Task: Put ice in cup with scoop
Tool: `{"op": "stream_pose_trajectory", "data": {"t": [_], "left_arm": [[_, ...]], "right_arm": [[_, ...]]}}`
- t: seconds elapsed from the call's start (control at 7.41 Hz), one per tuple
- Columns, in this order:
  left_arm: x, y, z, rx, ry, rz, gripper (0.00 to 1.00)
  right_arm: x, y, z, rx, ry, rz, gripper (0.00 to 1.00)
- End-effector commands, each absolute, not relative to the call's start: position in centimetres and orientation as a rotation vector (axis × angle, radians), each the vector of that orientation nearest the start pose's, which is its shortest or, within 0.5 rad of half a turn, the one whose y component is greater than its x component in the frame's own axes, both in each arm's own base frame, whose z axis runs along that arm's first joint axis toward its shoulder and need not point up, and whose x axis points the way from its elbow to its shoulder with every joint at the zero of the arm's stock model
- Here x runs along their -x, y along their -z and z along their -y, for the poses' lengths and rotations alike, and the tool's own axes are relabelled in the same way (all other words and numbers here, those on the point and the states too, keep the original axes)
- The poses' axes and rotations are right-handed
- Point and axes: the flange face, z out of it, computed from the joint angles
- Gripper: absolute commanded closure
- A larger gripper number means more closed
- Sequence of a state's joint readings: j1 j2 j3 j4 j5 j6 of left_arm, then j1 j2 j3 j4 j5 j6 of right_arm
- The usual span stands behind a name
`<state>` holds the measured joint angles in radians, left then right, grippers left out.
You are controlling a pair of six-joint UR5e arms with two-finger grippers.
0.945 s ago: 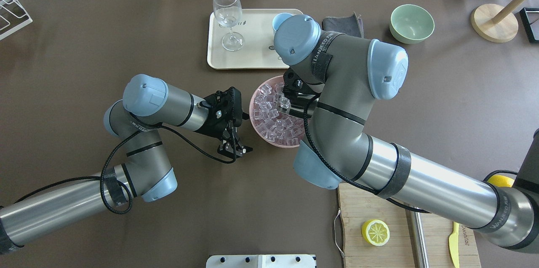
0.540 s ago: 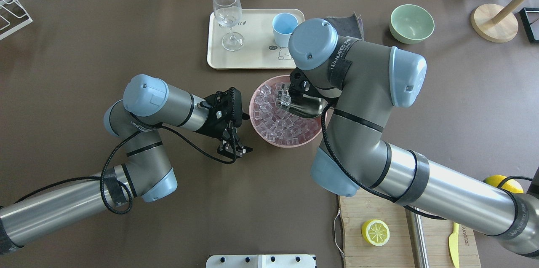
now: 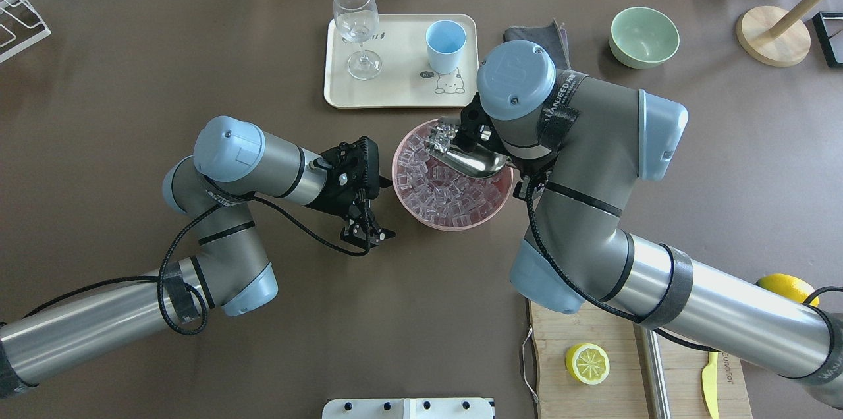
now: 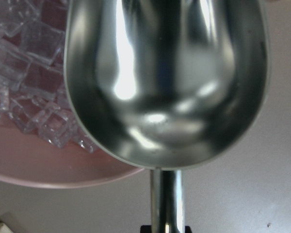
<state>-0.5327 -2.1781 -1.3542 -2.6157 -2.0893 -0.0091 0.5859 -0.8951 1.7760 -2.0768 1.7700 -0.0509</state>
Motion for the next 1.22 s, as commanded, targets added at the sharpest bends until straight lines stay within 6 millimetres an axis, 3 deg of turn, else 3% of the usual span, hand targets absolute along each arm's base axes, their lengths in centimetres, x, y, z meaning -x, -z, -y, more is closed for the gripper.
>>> {"op": "stream_pose_trajectory", "data": {"t": [0.0, 0.68, 1.08], "left_arm": [[-56.4, -27.6, 43.0, -1.074, -1.197, -1.147, 0.01], [-56.4, -27.6, 43.0, -1.073, -1.199, -1.147, 0.01], [-56.4, -27.7, 43.1, -1.063, -1.199, -1.143, 0.01]], "right_arm": [[47.9, -24.6, 45.0, -0.292, 0.965, 0.413, 1.00], [47.4, -23.3, 44.3, -0.403, 0.832, 0.566, 1.00], [44.9, -22.4, 42.9, -0.515, 0.774, 0.654, 1.00]]}}
